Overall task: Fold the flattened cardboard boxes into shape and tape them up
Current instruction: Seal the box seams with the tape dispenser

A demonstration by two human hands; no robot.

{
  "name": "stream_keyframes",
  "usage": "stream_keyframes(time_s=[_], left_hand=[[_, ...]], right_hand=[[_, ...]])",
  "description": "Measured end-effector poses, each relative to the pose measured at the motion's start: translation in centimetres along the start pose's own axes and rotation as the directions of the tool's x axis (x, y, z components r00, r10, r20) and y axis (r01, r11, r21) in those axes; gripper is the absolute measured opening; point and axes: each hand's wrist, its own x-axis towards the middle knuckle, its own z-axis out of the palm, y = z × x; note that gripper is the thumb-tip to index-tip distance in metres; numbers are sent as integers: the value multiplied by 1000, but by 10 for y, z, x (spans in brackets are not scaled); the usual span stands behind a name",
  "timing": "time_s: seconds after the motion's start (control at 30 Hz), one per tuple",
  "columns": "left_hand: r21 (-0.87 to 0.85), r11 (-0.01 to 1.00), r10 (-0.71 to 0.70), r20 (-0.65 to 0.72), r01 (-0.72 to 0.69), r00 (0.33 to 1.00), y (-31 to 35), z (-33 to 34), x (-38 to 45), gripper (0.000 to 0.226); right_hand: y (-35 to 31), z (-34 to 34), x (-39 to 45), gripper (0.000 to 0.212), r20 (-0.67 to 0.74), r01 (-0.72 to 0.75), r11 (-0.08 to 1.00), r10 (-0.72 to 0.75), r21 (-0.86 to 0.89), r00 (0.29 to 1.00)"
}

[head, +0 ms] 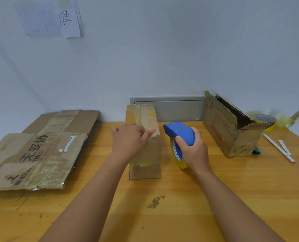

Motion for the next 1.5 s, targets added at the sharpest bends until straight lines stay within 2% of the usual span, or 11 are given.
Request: stream_keyframes(time_s=[0.07,0.23,0.4,0.5,0.67,0.87,1.03,1.13,1.27,1.4,1.5], left_hand=[[19,999,35,-7,-35,999,0,4,5,44],[-50,987,142,-154,-151,978,-5,19,-6,65],[-62,981,161,-265,-183,951,-7,25,-14,53],[-66,986,132,-241,-152,962,1,21,-15,46],[-119,972,176,-211,-204,962,-14,16,-14,30],[-121,971,184,-175,-206,967,-8,10,-14,28],[-370,913,124,-150,-173,981,-28,7,-16,29],[-386,905,129,-148,-177,981,-33,11,-20,30],[-503,863,-22,-136,-50,990,-35,19,-24,31],[-564,821,14,-137,-90,990,-49,24,-28,30],[-591,804,-47,-175,-67,983,-50,23,-26,28]], right_hand=[[1,0,-1,69,-10,11,1000,-11,0,1000],[2,0,-2,69,-23,23,1000,-24,-10,999],[1,-1,-1,70,-2,5,1000,-5,-10,1000],[1,-1,-2,70,-3,9,1000,-9,-7,1000],[2,-2,-3,69,-10,7,1000,-8,-12,1000],[1,-1,-3,69,-8,2,1000,-2,-8,1000],[2,-1,-5,69,-19,25,1000,-26,-14,999],[2,-1,-3,68,-20,22,1000,-23,-12,1000],[2,-1,-5,67,-26,29,1000,-30,-11,999],[3,-1,-5,68,-30,32,999,-32,-11,999],[2,-1,-4,68,-31,34,999,-35,-10,999]])
